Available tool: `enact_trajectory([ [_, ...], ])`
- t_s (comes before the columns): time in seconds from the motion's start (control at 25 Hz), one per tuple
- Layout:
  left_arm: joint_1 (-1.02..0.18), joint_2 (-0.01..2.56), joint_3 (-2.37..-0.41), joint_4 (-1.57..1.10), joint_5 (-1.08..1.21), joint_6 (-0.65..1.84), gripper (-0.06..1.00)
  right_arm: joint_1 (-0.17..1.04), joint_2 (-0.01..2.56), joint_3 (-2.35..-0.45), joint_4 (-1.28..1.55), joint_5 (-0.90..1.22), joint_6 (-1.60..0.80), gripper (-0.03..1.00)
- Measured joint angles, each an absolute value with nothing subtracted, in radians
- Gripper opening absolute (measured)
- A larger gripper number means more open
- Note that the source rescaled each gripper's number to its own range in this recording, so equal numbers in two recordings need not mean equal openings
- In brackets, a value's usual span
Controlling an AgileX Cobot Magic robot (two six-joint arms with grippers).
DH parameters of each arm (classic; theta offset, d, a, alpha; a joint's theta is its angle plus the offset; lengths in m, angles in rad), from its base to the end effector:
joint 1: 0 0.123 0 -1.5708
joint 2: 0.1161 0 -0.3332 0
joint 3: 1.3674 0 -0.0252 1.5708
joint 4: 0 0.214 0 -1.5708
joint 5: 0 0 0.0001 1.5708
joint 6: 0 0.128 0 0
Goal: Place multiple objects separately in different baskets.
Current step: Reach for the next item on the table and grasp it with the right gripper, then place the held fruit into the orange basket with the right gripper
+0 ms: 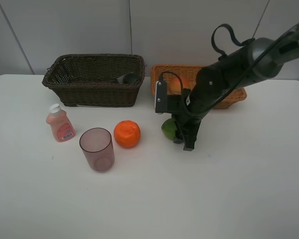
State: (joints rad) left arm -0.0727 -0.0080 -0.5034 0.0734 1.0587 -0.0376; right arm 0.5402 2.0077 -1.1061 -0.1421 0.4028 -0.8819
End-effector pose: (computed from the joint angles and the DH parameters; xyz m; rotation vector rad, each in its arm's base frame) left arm -0.0535 0.0121 0.2437 0.0318 2.0284 0.0180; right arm 0.3337 0.1918 0.1484 -1.9526 2.0078 -0.1940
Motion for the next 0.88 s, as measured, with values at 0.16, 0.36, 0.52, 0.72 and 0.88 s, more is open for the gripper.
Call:
enact_trajectory([
  [0.16, -0.073, -0.008, -0.503, 0.073, 1.059, -0.038, 1.00, 0.539, 2.008, -1.106, -0.141, 0.403, -0.882, 0.41],
  [0.36, -0.073, -0.008, -0.503, 0.073, 1.059, -0.038, 1.00, 0.539, 2.008, -1.106, -0.141, 0.403, -0.882, 0.41],
  [0.52, -0.073, -0.008, -0.503, 0.073, 1.059, -0.038, 1.00, 0.539, 2.008, -1.106, -0.141, 0.403, -0.882, 0.41],
  [0.72, -0.073, -0.008, -0.503, 0.073, 1.059, -0.038, 1.00, 0.539, 2.007, -1.106, -0.139, 0.403, -0.882, 0.41],
  [0.88, -0.073, -0.008, -0.503, 0.073, 1.059, -0.038, 1.00, 0.538, 1.981, -1.106, -0.097, 0.440, -0.880, 0.41],
])
